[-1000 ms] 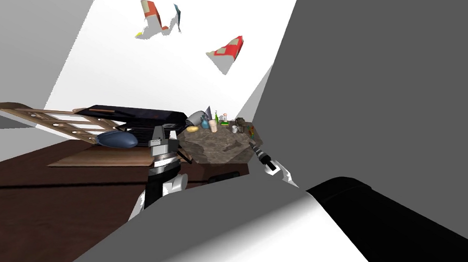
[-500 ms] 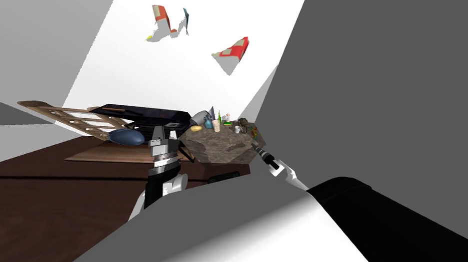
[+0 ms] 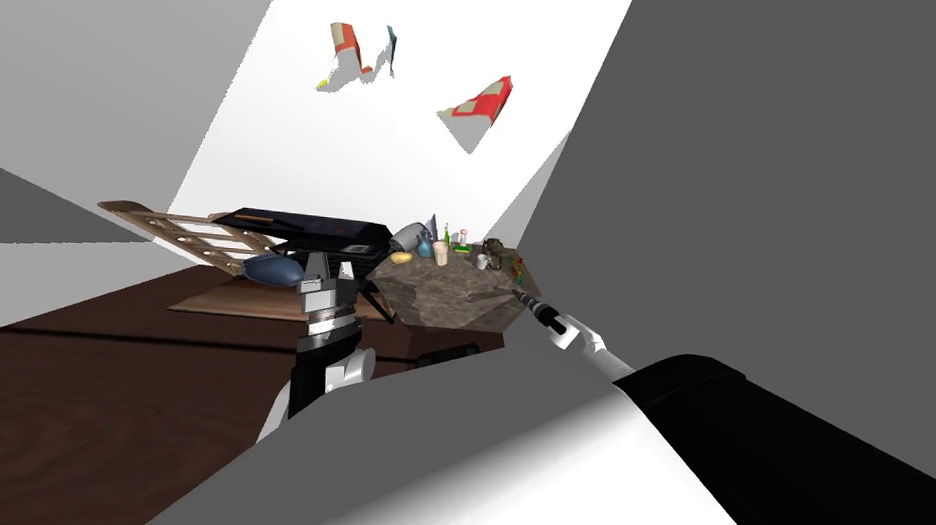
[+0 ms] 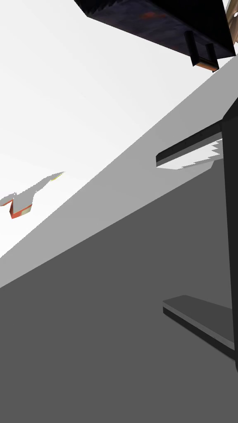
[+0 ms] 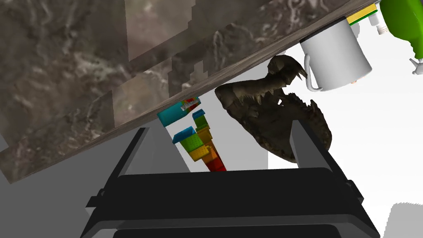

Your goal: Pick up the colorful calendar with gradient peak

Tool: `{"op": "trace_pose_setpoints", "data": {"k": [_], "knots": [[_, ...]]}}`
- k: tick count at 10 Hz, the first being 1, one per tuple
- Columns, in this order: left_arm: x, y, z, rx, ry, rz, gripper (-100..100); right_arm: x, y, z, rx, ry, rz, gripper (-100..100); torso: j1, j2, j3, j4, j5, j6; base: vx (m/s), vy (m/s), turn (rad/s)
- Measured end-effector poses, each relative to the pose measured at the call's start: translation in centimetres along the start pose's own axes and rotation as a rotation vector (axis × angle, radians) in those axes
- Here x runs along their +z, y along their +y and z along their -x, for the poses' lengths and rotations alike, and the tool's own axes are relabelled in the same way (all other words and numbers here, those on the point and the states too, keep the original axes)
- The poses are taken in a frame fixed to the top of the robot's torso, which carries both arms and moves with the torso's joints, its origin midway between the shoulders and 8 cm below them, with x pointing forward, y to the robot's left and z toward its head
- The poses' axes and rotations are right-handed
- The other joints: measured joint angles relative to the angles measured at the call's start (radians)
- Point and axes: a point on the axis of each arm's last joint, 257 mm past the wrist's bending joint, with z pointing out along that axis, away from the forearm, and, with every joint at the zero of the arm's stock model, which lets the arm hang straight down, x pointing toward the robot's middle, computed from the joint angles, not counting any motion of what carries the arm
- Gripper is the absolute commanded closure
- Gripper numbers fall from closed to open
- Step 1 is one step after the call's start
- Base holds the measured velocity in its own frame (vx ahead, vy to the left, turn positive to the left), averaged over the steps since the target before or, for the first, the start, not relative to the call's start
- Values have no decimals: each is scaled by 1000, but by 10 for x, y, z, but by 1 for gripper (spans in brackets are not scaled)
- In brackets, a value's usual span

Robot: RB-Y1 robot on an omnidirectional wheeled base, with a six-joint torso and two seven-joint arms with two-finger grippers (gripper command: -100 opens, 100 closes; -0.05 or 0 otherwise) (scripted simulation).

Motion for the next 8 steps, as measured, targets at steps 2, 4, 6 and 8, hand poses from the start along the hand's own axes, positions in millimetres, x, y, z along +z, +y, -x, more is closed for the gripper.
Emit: {"op": "trace_pose_setpoints", "data": {"k": [2, 4, 6, 8], "knots": [[0, 0, 0, 0, 0, 0, 0, -1, -28, 18, -77, 7, -66, -100, 0, -2, -1, 0, 0, 0, 77, 35, 128], [0, 0, 0, 0, 0, 0, 0, -3, -55, 33, -137, 8, -121, -100, 0, -1, -1, 0, 0, 0, 51, 24, 36], [0, 0, 0, 0, 0, 0, 0, -9, -72, 50, -188, 5, -162, -100, 0, -1, -1, 0, 0, 0, 80, 21, 95], [0, 0, 0, 0, 0, 0, 0, -10, -86, 68, -228, -1, -200, -100, -1, -2, -1, -1, -1, 0, 66, 8, 40]]}}
